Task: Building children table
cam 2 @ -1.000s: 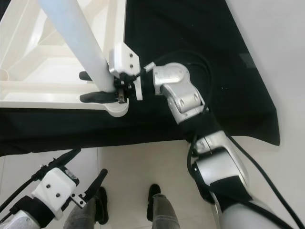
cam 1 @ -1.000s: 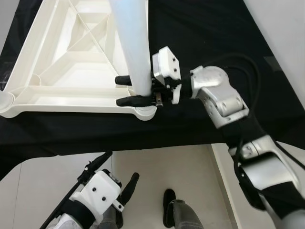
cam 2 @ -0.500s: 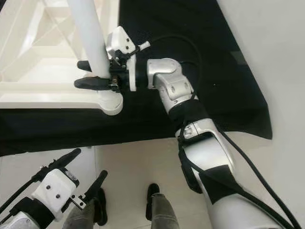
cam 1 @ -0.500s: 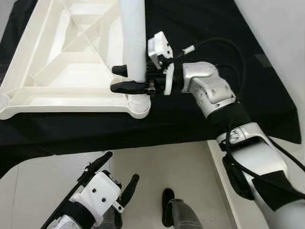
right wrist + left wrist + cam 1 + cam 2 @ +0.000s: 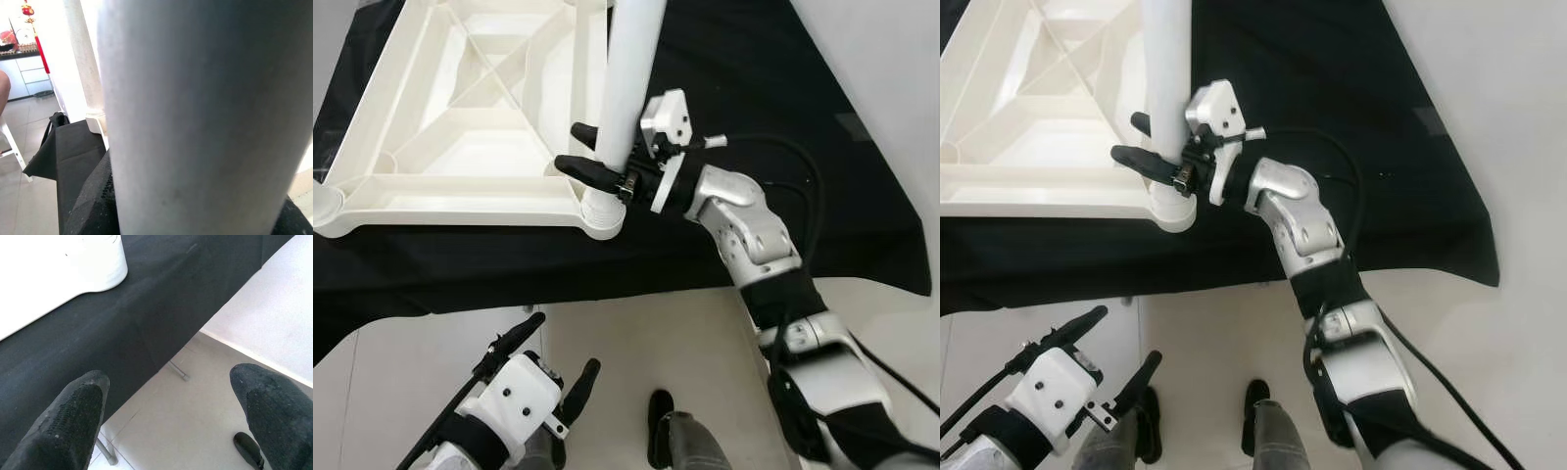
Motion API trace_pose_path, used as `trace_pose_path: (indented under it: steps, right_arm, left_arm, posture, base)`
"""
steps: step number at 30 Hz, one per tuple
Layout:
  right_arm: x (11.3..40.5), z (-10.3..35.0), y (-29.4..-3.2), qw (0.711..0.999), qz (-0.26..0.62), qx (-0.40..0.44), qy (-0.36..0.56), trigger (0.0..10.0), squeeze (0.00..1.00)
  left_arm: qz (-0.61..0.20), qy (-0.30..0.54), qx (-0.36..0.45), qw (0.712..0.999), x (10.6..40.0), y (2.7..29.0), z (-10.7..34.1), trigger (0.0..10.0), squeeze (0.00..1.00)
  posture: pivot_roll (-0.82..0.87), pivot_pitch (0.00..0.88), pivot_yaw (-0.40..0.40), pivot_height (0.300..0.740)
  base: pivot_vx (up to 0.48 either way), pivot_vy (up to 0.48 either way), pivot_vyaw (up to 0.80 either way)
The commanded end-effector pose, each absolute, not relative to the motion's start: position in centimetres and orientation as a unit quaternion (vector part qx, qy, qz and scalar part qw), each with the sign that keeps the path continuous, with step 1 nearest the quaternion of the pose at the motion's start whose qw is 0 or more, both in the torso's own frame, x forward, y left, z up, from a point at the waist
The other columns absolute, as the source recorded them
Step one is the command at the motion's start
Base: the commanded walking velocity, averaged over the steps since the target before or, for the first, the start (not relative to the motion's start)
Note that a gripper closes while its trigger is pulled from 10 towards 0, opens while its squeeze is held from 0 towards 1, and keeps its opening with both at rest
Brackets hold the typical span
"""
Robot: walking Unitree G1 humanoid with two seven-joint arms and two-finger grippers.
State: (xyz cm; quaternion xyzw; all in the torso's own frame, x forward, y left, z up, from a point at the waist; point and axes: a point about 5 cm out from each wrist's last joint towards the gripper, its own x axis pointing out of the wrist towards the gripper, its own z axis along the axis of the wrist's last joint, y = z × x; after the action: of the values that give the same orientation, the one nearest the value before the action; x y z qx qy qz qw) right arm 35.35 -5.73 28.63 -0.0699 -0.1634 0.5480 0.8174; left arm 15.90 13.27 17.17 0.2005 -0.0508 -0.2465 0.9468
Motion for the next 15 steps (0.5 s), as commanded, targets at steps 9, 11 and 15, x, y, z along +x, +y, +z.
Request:
trace_pose_path:
  steps: [9, 11, 15]
  right_arm:
    - [35.3, 22.6, -6.4, 0.812, 0.553, -0.176, -0.055, 10.0, 0.0]
    - [34.8, 23.1, -6.2, 0.797, 0.572, -0.18, -0.072, 10.0, 0.0]
    - [34.3, 23.2, -6.2, 0.783, 0.588, -0.187, -0.081, 10.0, 0.0]
  left_arm:
    - [-0.25, -0.034, 0.202, 0.946, 15.7, 13.3, 16.6, 10.0, 0.0]
    - [-0.25, -0.035, 0.202, 0.946, 15.7, 13.3, 16.6, 10.0, 0.0]
    - [-0.249, -0.035, 0.202, 0.947, 15.7, 13.3, 16.7, 10.0, 0.0]
  posture:
    - [0.09, 0.462, -0.062, 0.74]
    - [0.09, 0.463, -0.065, 0.74]
    - [0.09, 0.463, -0.065, 0.74]
  base:
    - [0.0, 0.0, 0.0]
    - [0.0, 0.0, 0.0]
    - [0.0, 0.0, 0.0]
